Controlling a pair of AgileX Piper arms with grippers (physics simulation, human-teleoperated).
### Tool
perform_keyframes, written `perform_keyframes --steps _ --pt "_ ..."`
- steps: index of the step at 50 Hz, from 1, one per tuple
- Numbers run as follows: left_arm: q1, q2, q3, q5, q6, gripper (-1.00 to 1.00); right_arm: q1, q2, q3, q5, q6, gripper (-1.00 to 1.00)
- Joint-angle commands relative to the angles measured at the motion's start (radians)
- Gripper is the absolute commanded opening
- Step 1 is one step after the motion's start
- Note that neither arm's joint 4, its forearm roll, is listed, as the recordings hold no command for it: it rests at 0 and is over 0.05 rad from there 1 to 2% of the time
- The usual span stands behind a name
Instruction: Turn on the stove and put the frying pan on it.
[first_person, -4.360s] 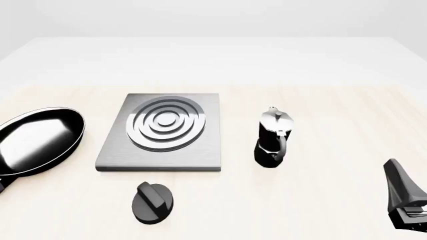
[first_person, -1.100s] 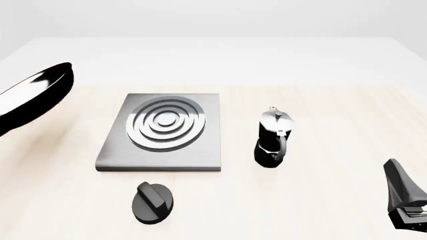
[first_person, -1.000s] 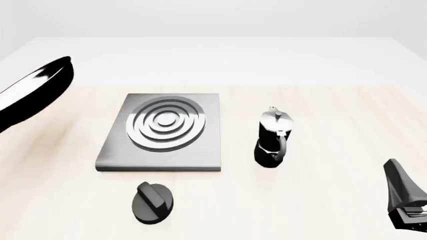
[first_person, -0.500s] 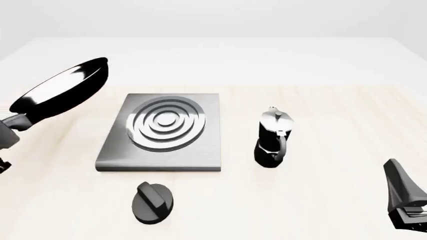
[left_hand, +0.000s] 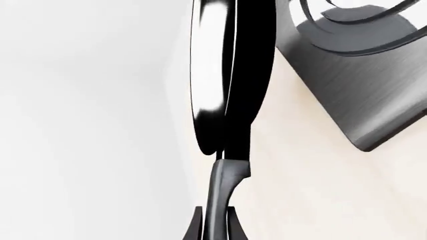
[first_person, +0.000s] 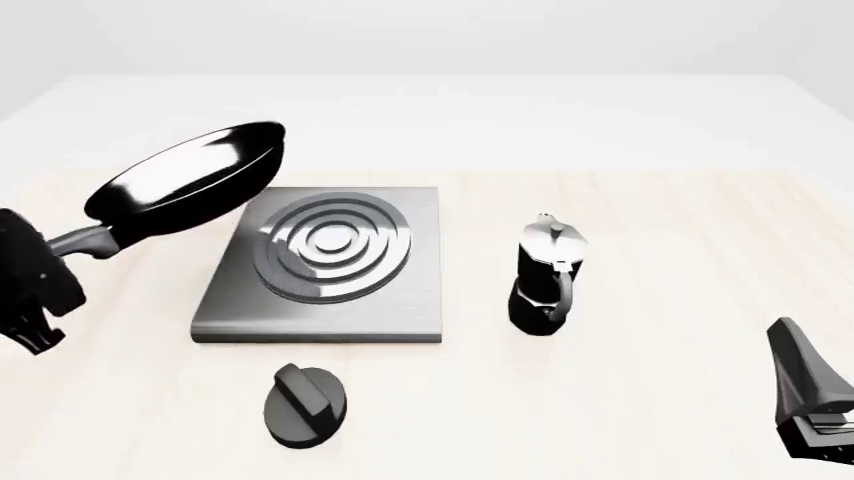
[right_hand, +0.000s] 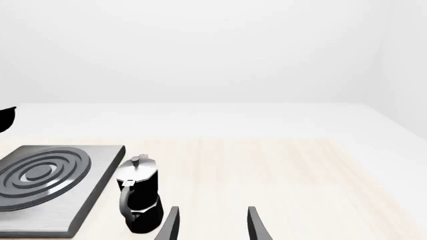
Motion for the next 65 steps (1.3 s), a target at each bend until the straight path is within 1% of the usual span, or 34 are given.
perform_keyframes --steps 1,2,4,8,14,15,17,18,22,24,28,30,34,37,43,49,65 --pt "-0.071 -0.072 -0.006 -0.024 0.06 -1.0 0.0 0.0 0.0 0.0 0.0 1.0" --pt "-0.081 -0.074 -0.012 -0.016 0.048 -1.0 0.0 0.0 0.0 0.0 0.0 1.0" --pt "-0.091 -0.071 0.0 -0.027 0.061 -1.0 0.0 0.0 0.0 0.0 0.0 1.0" --pt "-0.11 -0.058 -0.006 -0.033 0.055 -1.0 0.0 0.0 0.0 0.0 0.0 1.0" --pt "-0.141 -0.007 -0.001 -0.085 0.068 -1.0 0.0 0.0 0.0 0.0 0.0 1.0" --pt "-0.142 0.001 0.008 -0.101 0.083 -1.0 0.0 0.0 0.0 0.0 0.0 1.0" --pt "-0.156 0.015 0.004 -0.103 0.074 -1.0 0.0 0.0 0.0 0.0 0.0 1.0" --pt "-0.16 0.028 0.013 -0.118 0.09 -1.0 0.0 0.0 0.0 0.0 0.0 1.0" --pt "-0.169 0.054 0.011 -0.142 0.102 -1.0 0.0 0.0 0.0 0.0 0.0 1.0" --pt "-0.171 0.071 0.026 -0.177 0.132 -1.0 0.0 0.0 0.0 0.0 0.0 1.0" --pt "-0.18 0.099 0.024 -0.2 0.139 -1.0 0.0 0.0 0.0 0.0 0.0 1.0" --pt "-0.187 0.112 0.043 -0.236 0.166 -1.0 0.0 0.0 0.0 0.0 0.0 1.0" --pt "-0.192 0.124 0.037 -0.237 0.162 -1.0 0.0 0.0 0.0 0.0 0.0 1.0" --pt "-0.199 0.138 0.048 -0.26 0.179 -1.0 0.0 0.0 0.0 0.0 0.0 1.0" --pt "-0.217 0.157 0.048 -0.286 0.182 -1.0 0.0 0.0 0.0 0.0 0.0 1.0" --pt "-0.231 0.182 0.059 -0.335 0.207 -1.0 0.0 0.0 0.0 0.0 0.0 1.0" --pt "-0.269 0.217 0.048 -0.361 0.195 -1.0 0.0 0.0 0.0 0.0 0.0 1.0"
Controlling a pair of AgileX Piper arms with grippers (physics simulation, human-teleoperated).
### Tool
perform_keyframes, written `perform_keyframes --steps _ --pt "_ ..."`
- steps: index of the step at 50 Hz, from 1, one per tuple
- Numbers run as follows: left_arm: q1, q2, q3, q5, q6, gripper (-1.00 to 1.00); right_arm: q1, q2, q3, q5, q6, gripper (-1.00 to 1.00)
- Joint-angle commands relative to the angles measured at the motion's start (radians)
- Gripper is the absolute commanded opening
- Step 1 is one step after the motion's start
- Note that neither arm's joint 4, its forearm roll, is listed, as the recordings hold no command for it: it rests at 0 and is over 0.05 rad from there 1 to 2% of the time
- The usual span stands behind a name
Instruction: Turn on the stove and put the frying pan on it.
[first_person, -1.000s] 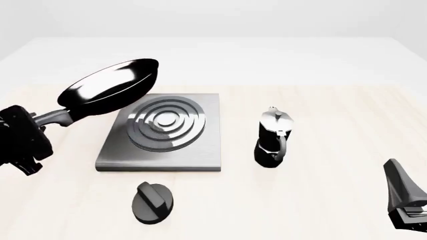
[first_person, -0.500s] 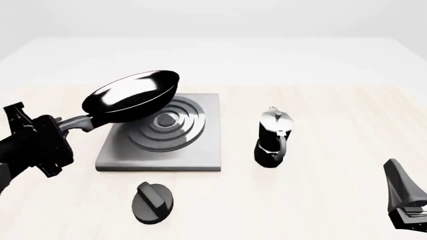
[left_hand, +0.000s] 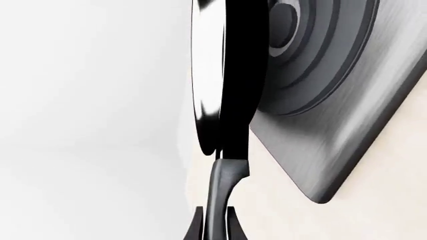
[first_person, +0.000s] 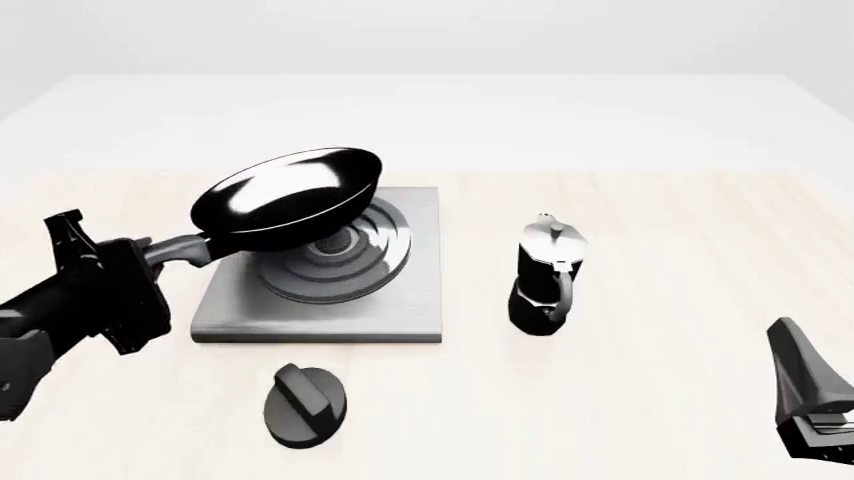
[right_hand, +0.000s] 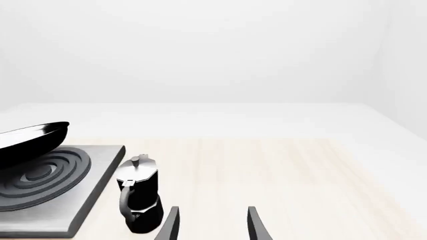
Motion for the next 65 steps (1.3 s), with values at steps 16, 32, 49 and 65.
perform_keyframes --steps 16,32,49,65 --pt "-0.049 0.047 -0.006 -0.075 0.018 -1.0 0.0 0.0 0.0 0.0 0.0 1.0" --pt "-0.054 0.108 0.022 -0.153 0.048 -1.0 0.0 0.0 0.0 0.0 0.0 1.0" --pt "-0.089 0.14 0.021 -0.187 0.051 -1.0 0.0 0.0 0.0 0.0 0.0 1.0" --pt "-0.104 0.153 0.028 -0.195 0.033 -1.0 0.0 0.0 0.0 0.0 0.0 1.0"
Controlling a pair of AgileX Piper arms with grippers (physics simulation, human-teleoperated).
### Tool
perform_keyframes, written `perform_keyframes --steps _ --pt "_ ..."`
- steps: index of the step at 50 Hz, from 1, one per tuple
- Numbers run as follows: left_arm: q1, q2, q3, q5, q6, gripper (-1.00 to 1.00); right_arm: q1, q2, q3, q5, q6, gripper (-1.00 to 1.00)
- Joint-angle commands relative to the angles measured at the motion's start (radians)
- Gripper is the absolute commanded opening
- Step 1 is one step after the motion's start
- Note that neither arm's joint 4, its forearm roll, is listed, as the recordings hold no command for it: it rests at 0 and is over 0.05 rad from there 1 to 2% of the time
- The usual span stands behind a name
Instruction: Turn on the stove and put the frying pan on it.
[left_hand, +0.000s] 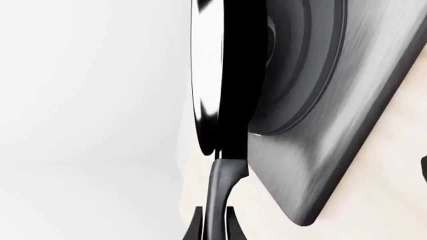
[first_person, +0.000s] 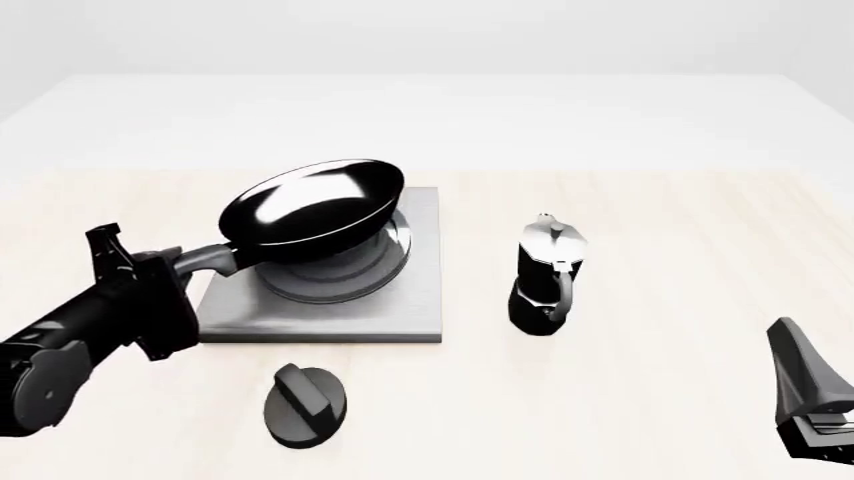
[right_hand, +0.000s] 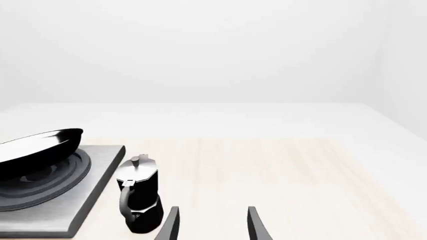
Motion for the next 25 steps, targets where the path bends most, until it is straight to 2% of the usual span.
perform_keyframes --steps 1,17,18,25 --pt "-0.034 0.013 0.001 -0.02 0.001 -1.0 0.0 0.0 0.0 0.0 0.0 1.0" --pt "-0.028 -0.074 0.039 0.077 0.026 -1.0 0.0 0.0 0.0 0.0 0.0 1.0" --pt "-0.01 -0.074 0.045 0.095 0.036 1.0 0.0 0.0 0.0 0.0 0.0 1.0" --pt "-0.009 -0.116 0.058 0.132 0.032 1.0 0.0 0.0 0.0 0.0 0.0 1.0"
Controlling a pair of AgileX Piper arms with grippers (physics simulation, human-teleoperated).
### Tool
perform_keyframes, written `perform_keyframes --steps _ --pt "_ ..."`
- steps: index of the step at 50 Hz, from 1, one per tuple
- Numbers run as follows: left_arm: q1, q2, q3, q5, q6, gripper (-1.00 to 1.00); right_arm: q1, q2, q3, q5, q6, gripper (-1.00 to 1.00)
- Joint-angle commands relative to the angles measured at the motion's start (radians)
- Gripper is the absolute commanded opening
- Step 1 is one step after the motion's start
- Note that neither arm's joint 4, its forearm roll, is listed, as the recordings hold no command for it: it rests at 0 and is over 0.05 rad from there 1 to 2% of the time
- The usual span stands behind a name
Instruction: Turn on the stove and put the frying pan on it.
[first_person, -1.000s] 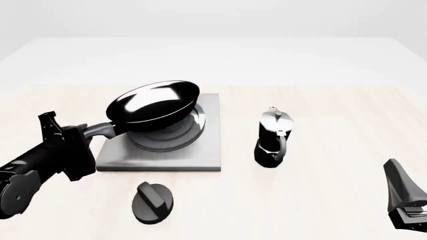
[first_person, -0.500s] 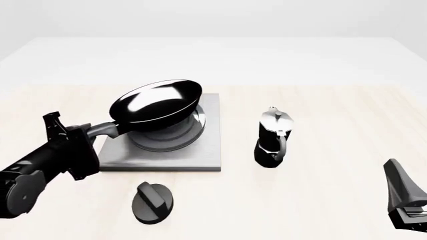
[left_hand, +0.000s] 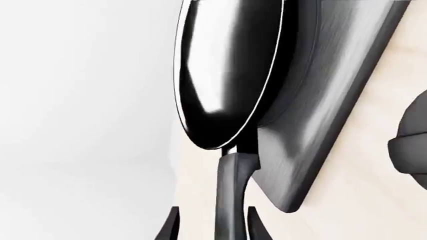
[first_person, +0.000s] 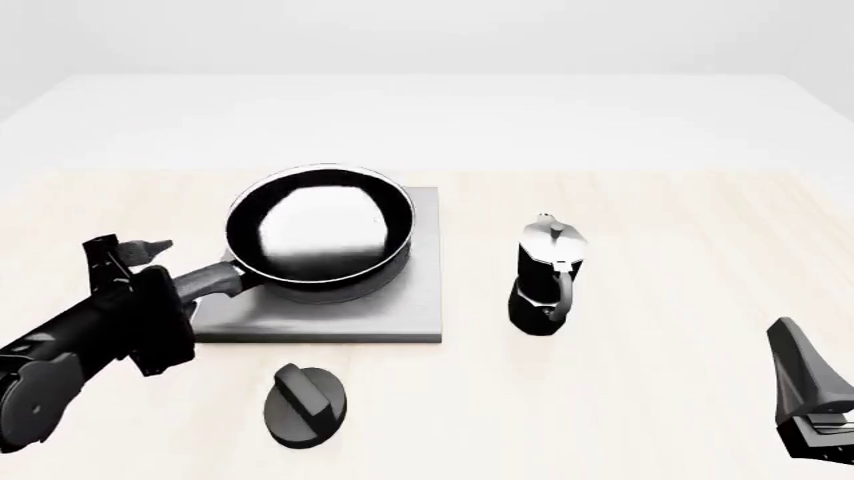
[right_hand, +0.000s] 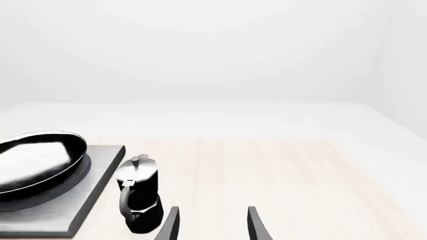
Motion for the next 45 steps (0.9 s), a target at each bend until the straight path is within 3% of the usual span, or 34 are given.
perform_keyframes --steps 1,17,26,33,45 --pt "0.005 -0.064 0.028 0.08 0.017 1.0 0.0 0.0 0.0 0.0 0.0 1.0" --pt "0.027 -0.186 -0.026 0.26 0.002 1.0 0.0 0.0 0.0 0.0 0.0 1.0" --pt "0.031 -0.302 -0.047 0.415 -0.011 1.0 0.0 0.0 0.0 0.0 0.0 1.0" --pt "0.024 -0.357 -0.079 0.552 -0.061 1.0 0.0 0.0 0.0 0.0 0.0 1.0" --pt "0.033 -0.428 -0.075 0.712 -0.041 1.0 0.0 0.0 0.0 0.0 0.0 1.0"
